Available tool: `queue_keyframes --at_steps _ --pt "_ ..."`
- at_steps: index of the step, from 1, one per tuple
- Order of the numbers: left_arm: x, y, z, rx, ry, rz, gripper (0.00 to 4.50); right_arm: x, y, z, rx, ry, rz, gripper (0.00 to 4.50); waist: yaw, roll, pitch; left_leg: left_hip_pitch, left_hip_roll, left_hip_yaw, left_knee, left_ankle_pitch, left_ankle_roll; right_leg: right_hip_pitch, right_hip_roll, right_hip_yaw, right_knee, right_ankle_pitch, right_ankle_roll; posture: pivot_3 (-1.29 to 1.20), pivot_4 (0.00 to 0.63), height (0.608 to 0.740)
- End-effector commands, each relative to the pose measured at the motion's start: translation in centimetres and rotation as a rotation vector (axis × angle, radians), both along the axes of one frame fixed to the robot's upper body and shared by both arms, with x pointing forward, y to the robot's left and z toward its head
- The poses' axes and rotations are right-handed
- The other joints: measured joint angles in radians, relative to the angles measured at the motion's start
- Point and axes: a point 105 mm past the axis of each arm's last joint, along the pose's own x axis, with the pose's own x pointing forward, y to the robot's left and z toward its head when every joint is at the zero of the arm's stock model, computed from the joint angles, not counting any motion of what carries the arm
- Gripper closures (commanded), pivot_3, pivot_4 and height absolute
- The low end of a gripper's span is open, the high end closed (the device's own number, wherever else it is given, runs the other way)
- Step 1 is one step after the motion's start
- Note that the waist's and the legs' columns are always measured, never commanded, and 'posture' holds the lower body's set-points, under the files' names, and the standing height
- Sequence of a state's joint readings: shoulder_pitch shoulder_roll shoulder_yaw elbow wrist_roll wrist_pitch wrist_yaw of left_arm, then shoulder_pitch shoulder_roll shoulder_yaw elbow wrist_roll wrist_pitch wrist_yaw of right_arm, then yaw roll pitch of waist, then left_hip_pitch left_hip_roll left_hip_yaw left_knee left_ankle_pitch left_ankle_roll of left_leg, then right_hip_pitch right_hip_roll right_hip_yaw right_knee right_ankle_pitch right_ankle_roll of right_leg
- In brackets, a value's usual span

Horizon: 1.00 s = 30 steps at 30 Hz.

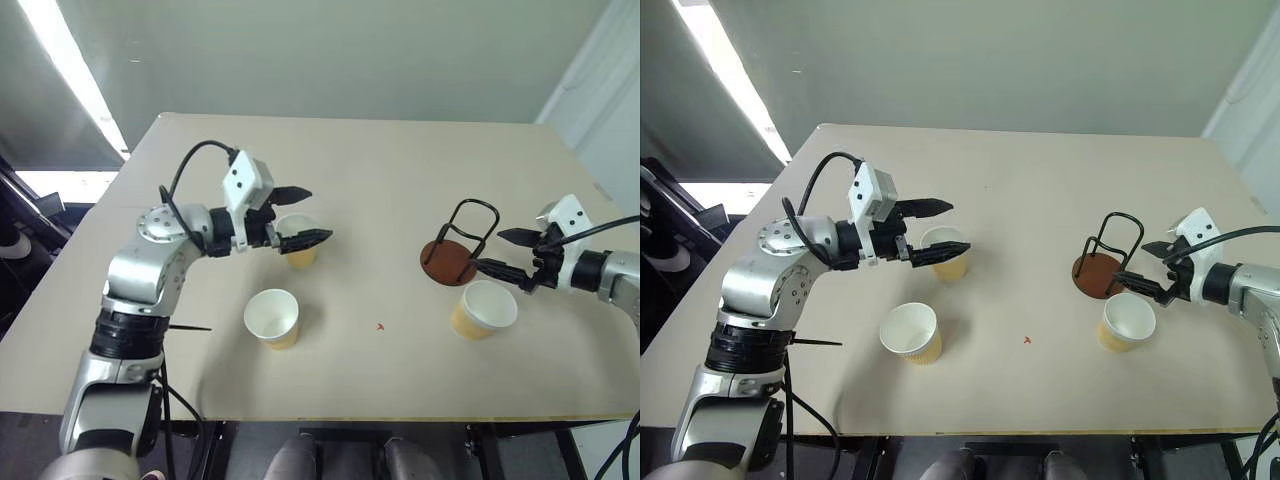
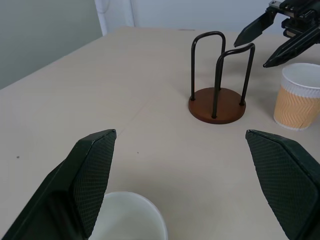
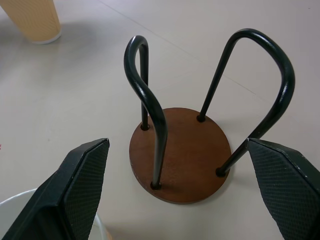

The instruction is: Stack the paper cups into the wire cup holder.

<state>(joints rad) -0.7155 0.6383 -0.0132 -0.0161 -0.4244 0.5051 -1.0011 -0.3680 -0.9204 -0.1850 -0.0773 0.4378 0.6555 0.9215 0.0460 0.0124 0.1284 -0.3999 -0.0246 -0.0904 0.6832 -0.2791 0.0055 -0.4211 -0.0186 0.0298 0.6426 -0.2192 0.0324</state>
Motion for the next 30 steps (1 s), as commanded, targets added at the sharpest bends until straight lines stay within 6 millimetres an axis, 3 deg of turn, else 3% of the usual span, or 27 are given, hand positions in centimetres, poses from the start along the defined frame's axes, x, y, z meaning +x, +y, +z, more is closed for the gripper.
queue_keyframes --at_steps 1,18,30 --pt "0.0 0.1 1.1 0.008 -0.053 0.006 0.07 -0.2 0.1 1.1 0.0 -0.041 0.009 0.0 0.0 0.0 0.0 0.0 0.0 0.0 0.0 0.0 0.0 0.0 0.0 0.0 0.0 0.0 0.0 0.0 0.15 0.74" --pt "-0.1 -0.7 1.4 0.003 -0.051 -0.038 0.07 -0.5 0.7 1.0 0.015 0.039 0.051 0.0 0.001 0.0 0.0 0.0 0.0 0.0 0.0 0.0 0.0 0.0 0.0 0.0 0.0 0.0 0.0 0.0 0.15 0.74" --pt "-0.1 -1.4 1.7 0.009 -0.048 -0.076 0.07 0.4 1.2 0.6 0.033 0.04 0.031 0.0 0.0 0.0 0.0 0.0 0.0 0.0 0.0 0.0 0.0 0.0 0.0 0.0 0.0 0.0 0.0 0.0 0.15 0.74"
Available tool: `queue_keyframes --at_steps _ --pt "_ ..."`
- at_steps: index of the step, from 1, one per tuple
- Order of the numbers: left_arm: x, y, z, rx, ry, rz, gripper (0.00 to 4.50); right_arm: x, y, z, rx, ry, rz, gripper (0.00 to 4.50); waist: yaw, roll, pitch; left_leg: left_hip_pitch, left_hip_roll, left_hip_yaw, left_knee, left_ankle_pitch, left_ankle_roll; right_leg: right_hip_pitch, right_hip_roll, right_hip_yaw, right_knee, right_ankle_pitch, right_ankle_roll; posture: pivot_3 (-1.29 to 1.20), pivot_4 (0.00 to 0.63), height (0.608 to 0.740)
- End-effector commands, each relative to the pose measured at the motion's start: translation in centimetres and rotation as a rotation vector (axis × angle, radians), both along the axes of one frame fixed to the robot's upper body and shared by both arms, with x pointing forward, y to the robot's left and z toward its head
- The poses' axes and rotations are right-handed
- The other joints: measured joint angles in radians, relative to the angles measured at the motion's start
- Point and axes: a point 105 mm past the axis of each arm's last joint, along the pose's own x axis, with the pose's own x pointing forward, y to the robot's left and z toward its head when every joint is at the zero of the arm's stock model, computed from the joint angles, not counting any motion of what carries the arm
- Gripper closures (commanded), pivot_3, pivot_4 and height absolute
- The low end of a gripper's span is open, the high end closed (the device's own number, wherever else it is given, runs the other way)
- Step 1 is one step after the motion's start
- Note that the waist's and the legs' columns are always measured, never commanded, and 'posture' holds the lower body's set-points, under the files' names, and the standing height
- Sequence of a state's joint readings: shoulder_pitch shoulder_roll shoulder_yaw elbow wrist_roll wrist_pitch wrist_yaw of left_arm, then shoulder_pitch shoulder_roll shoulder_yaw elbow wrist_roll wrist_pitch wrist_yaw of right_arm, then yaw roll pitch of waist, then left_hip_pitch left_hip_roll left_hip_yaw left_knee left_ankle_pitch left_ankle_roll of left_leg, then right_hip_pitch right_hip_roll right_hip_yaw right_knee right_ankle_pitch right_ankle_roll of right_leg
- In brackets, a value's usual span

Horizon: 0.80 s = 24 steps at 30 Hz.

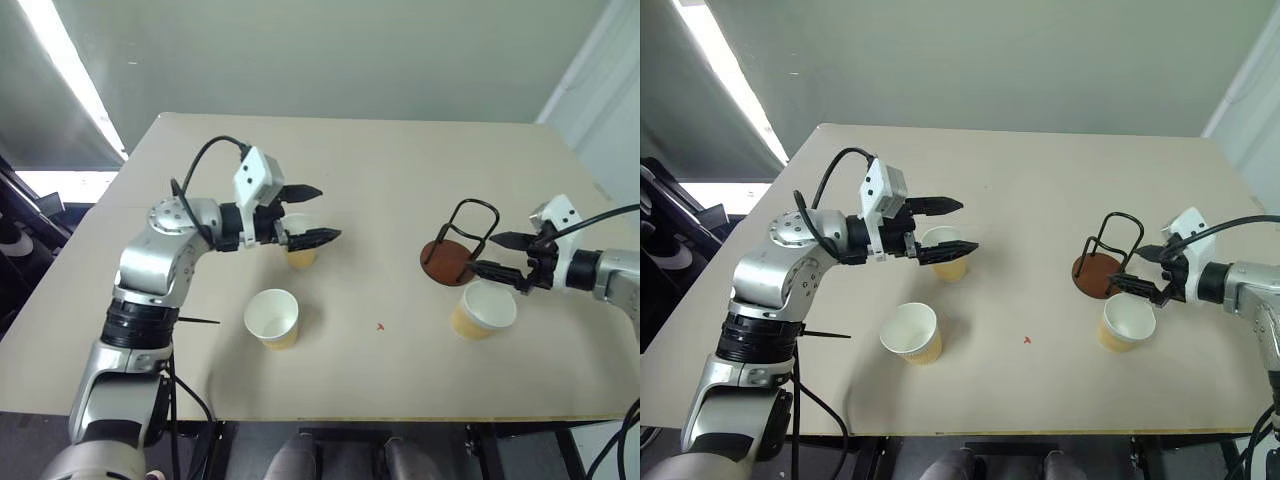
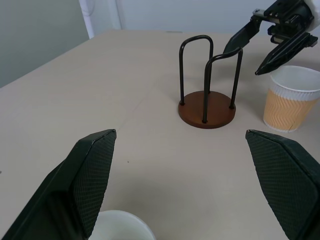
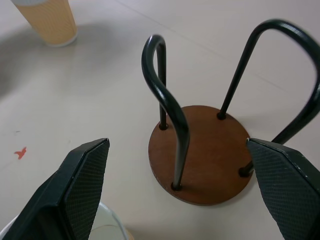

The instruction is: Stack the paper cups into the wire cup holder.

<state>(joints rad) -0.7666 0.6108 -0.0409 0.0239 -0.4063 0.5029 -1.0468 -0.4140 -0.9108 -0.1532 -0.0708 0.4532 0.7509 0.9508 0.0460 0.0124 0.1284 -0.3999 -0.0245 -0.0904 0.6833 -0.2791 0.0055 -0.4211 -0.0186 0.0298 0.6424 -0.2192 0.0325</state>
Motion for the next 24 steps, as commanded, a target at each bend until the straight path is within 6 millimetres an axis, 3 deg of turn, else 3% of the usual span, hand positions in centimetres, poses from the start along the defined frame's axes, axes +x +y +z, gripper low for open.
queue_keyframes --at_steps 1,11,12,15,24 --pt "-0.2 -0.1 1.4 -0.004 -0.055 -0.015 0.07 0.3 0.3 1.0 -0.003 -0.044 0.003 0.0 0.0 0.0 0.0 0.0 0.0 0.0 0.0 0.0 0.0 0.0 0.0 0.0 0.0 0.0 0.0 0.0 0.15 0.74" --pt "-0.3 -0.1 1.1 0.002 -0.054 -0.008 0.07 1.0 0.5 0.9 0.007 -0.049 -0.01 0.0 0.0 0.0 0.0 0.0 0.0 0.0 0.0 0.0 0.0 0.0 0.0 0.0 0.0 0.0 0.0 0.0 0.15 0.74" --pt "-0.3 -0.2 1.1 0.002 -0.054 -0.007 0.02 1.1 0.5 1.0 0.008 -0.05 -0.013 0.18 0.0 0.0 0.0 0.0 0.0 0.0 0.0 0.0 0.0 0.0 0.0 0.0 0.0 0.0 0.0 0.0 0.15 0.74" --pt "-0.3 -0.2 1.0 0.003 -0.053 -0.007 0.0 1.1 0.5 1.0 0.009 -0.05 -0.017 0.94 0.0 0.0 0.0 0.0 0.0 0.0 0.0 0.0 0.0 0.0 0.0 0.0 0.0 0.0 0.0 0.0 0.15 0.74" --pt "-1.2 -0.2 0.0 0.059 -0.008 -0.06 0.0 1.0 0.9 1.4 0.015 -0.05 0.007 4.23 0.0 0.0 0.0 0.0 0.0 0.0 0.0 0.0 0.0 0.0 0.0 0.0 0.0 0.0 0.0 0.0 0.15 0.74"
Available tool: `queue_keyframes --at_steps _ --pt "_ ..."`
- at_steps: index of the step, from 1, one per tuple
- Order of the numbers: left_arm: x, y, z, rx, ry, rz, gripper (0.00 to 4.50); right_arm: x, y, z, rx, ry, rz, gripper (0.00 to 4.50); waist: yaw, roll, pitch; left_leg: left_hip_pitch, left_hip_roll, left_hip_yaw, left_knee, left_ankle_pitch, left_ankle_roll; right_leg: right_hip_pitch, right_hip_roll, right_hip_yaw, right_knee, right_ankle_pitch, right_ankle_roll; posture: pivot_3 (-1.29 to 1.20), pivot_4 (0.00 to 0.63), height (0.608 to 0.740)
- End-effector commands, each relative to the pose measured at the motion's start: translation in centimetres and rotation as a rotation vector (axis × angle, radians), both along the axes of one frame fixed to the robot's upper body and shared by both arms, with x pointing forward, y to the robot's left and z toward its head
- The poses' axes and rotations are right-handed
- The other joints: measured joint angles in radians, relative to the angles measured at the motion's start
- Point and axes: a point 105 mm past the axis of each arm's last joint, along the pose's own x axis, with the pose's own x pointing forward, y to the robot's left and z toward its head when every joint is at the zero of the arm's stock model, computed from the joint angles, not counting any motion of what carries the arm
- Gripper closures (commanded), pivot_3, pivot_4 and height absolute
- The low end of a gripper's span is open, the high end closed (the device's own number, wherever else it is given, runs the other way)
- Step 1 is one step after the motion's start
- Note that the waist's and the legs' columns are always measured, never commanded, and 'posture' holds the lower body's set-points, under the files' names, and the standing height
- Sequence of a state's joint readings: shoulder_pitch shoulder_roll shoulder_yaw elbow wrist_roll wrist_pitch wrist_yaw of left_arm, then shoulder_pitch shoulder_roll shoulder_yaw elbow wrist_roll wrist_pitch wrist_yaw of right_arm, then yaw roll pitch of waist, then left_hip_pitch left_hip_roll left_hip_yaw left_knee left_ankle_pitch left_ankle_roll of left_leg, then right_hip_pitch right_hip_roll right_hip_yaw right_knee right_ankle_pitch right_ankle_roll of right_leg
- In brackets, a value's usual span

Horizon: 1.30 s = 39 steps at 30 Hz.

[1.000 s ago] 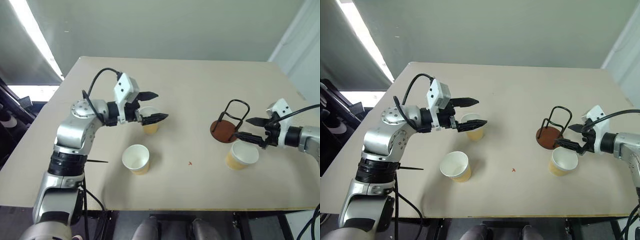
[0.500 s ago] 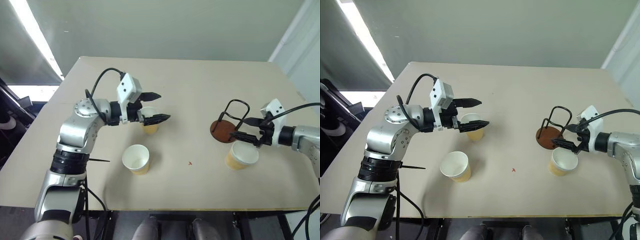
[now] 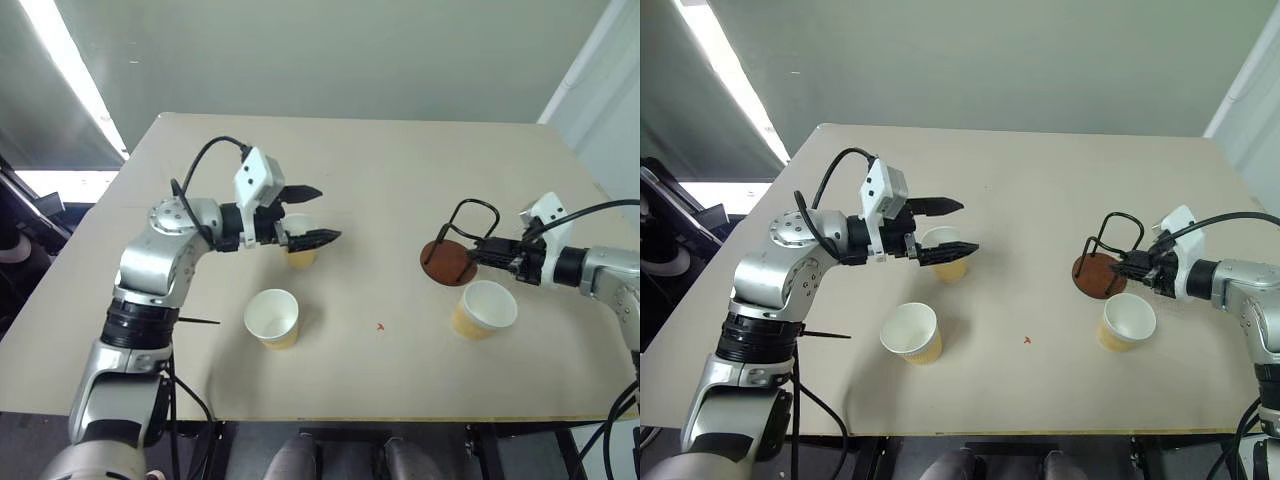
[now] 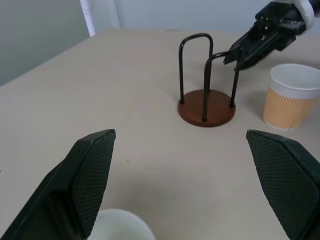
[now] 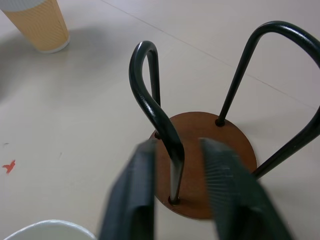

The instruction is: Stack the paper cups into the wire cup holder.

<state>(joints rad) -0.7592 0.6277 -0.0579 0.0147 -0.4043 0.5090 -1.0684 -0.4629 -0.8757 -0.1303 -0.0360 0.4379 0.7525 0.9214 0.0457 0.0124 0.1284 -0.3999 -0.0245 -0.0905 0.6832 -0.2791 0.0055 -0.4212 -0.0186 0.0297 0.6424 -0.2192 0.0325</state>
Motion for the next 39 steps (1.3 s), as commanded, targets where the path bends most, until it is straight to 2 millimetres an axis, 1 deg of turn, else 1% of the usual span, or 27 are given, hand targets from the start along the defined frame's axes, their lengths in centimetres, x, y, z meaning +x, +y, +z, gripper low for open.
queue_keyframes --at_steps 1,5,9,14,17,21,24,28,39 --pt "-1.3 -0.1 0.1 0.051 -0.007 -0.063 0.0 -0.2 0.8 1.3 -0.004 -0.037 0.044 4.47 0.0 0.0 0.0 0.0 0.0 0.0 0.0 0.0 0.0 0.0 0.0 0.0 0.0 0.0 0.0 0.0 0.15 0.74" --pt "-2.4 0.5 -0.4 0.118 0.042 -0.116 0.0 -0.6 2.3 1.7 -0.003 -0.04 0.12 4.47 -0.003 0.0 0.0 0.0 0.0 0.0 0.0 0.0 0.0 0.0 0.0 0.0 0.0 0.0 0.0 0.0 0.15 0.74" --pt "-3.3 0.7 0.1 0.12 0.075 -0.154 0.0 -1.0 3.9 2.1 -0.02 -0.053 0.202 4.47 -0.003 0.0 0.0 0.0 0.0 0.0 0.0 0.0 0.0 0.0 0.0 0.0 0.0 0.0 0.0 0.0 0.15 0.74" --pt "-3.7 1.0 0.6 0.12 0.089 -0.165 0.0 -1.6 5.8 2.9 -0.039 -0.071 0.301 4.47 -0.003 0.0 0.0 0.0 0.0 0.0 0.0 0.0 0.0 0.0 0.0 0.0 -0.001 0.0 0.0 0.0 0.15 0.74" --pt "-4.0 1.3 0.8 0.117 0.102 -0.17 0.0 -2.5 6.9 3.1 -0.069 -0.076 0.369 4.47 -0.003 0.0 0.0 0.0 0.0 -0.001 0.0 0.0 0.0 0.0 0.0 0.0 -0.001 0.0 0.0 0.0 0.15 0.74" --pt "-4.3 1.6 0.9 0.124 0.117 -0.175 0.0 -4.3 9.0 3.2 -0.112 -0.082 0.491 4.47 -0.004 0.0 0.0 -0.001 0.0 -0.001 -0.001 0.0 0.0 0.0 0.0 0.0 -0.002 0.0 0.0 0.0 0.15 0.74" --pt "-4.5 1.6 0.9 0.128 0.124 -0.182 0.0 -4.9 9.6 2.7 -0.134 -0.078 0.533 4.47 -0.003 0.0 0.0 -0.001 0.0 -0.001 -0.001 0.0 0.0 0.0 0.0 0.0 -0.002 0.0 0.0 0.0 0.15 0.74" --pt "-4.9 1.6 0.5 0.141 0.138 -0.192 0.0 -5.2 10.1 2.2 -0.154 -0.074 0.563 4.47 -0.004 0.0 0.0 -0.001 0.0 -0.001 -0.001 0.0 0.0 0.0 0.0 0.0 -0.002 0.0 0.0 0.0 0.15 0.74" --pt "-4.9 2.2 0.3 0.187 0.144 -0.184 0.0 -5.0 10.2 0.1 -0.239 -0.061 0.62 4.47 -0.006 0.0 0.0 -0.001 0.0 -0.001 -0.001 0.0 0.0 0.0 0.0 0.0 -0.002 0.0 0.0 0.0 0.15 0.74"
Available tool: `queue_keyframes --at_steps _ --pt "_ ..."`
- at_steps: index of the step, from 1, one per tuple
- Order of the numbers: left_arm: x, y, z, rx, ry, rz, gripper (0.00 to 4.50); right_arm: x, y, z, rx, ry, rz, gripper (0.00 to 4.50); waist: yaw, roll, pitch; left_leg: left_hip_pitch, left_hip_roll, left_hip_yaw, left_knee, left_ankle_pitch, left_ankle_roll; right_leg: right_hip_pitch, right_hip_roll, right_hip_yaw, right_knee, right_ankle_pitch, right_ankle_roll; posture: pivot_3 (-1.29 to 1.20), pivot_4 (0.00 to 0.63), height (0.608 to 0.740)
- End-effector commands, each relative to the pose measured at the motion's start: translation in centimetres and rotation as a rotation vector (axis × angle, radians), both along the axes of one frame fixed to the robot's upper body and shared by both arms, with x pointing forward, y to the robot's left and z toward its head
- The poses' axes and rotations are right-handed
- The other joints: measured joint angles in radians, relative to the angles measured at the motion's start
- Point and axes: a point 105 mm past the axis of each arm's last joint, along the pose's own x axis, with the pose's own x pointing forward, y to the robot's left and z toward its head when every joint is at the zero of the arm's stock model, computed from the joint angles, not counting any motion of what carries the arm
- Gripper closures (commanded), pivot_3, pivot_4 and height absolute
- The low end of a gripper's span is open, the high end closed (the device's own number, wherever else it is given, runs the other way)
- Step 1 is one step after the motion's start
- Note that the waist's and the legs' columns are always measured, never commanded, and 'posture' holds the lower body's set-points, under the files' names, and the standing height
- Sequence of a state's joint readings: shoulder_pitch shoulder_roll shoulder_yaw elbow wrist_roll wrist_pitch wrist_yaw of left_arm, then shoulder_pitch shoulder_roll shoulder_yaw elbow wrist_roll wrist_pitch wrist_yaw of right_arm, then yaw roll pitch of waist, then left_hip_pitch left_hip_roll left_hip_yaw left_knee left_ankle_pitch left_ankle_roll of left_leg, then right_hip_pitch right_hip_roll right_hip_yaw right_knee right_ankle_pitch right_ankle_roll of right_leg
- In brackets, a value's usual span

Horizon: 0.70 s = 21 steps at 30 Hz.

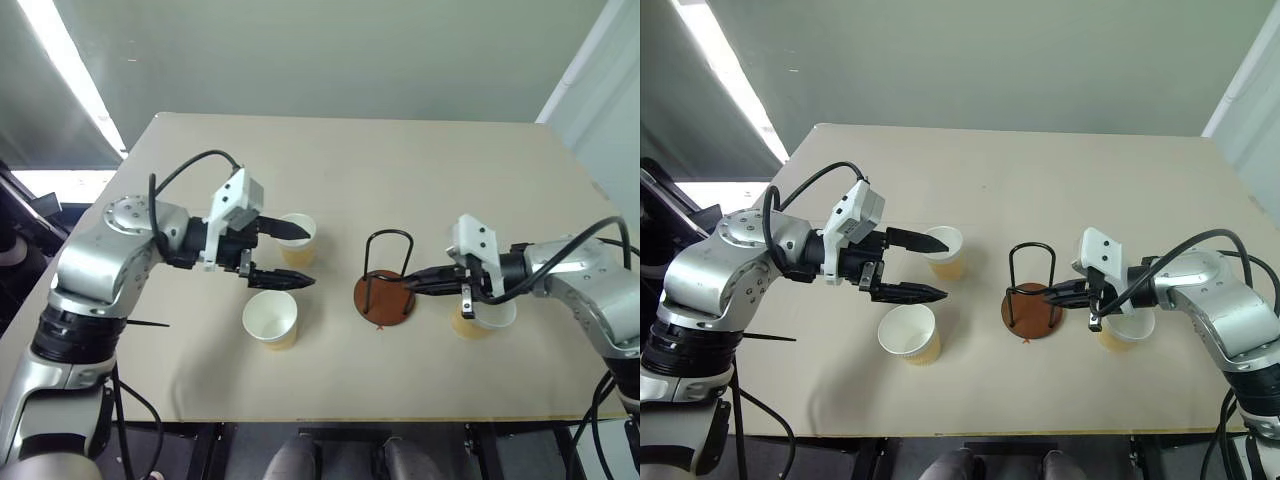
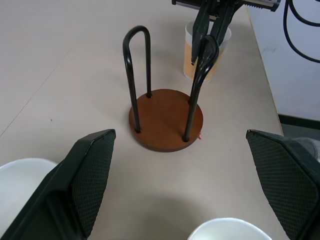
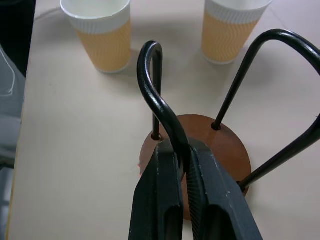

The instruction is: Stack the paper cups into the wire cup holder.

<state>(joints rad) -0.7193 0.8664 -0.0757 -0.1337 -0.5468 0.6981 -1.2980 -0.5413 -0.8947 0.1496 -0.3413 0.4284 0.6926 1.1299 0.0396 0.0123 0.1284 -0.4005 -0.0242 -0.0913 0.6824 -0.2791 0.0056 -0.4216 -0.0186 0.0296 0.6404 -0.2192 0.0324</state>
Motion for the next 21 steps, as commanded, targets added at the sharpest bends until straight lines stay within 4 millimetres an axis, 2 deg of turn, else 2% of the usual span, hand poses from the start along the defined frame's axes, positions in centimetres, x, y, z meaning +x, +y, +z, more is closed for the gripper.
queue_keyframes --at_steps 1,5,9,15,21 --pt "-0.2 0.0 0.7 0.015 -0.044 -0.007 0.0 -0.1 0.1 -0.1 -0.04 -0.04 0.044 4.47 -0.001 0.0 0.0 0.0 0.0 0.0 0.0 0.0 0.0 0.0 0.0 0.0 0.0 0.0 0.0 0.0 0.15 0.74" --pt "0.0 0.0 0.7 0.014 -0.053 0.0 0.0 0.1 -0.1 -0.6 -0.06 -0.041 0.046 4.47 -0.002 0.0 0.0 0.0 0.0 0.0 0.0 0.0 0.0 0.0 0.0 0.0 0.0 0.0 0.0 0.0 0.15 0.74" --pt "0.2 0.0 0.7 0.014 -0.063 0.012 0.0 0.5 -0.4 -0.8 -0.073 -0.051 0.035 3.35 -0.003 0.0 0.0 0.0 0.0 0.0 0.0 0.0 0.0 0.0 0.0 0.0 0.0 0.0 0.0 0.0 0.15 0.74" --pt "0.6 -0.1 0.6 0.01 -0.076 0.018 0.0 0.9 -0.6 -0.3 -0.065 -0.069 0.007 1.21 -0.003 0.0 0.0 0.0 0.0 0.0 0.0 0.0 0.0 0.0 0.0 0.0 0.0 0.0 0.0 0.0 0.15 0.74" --pt "0.9 -0.3 0.4 0.0 -0.079 0.014 0.0 -0.7 -1.2 2.0 0.015 -0.045 -0.003 1.21 -0.001 0.0 0.0 0.0 0.0 0.0 0.0 0.0 0.0 0.0 0.0 0.0 0.0 0.0 0.0 0.0 0.15 0.74"
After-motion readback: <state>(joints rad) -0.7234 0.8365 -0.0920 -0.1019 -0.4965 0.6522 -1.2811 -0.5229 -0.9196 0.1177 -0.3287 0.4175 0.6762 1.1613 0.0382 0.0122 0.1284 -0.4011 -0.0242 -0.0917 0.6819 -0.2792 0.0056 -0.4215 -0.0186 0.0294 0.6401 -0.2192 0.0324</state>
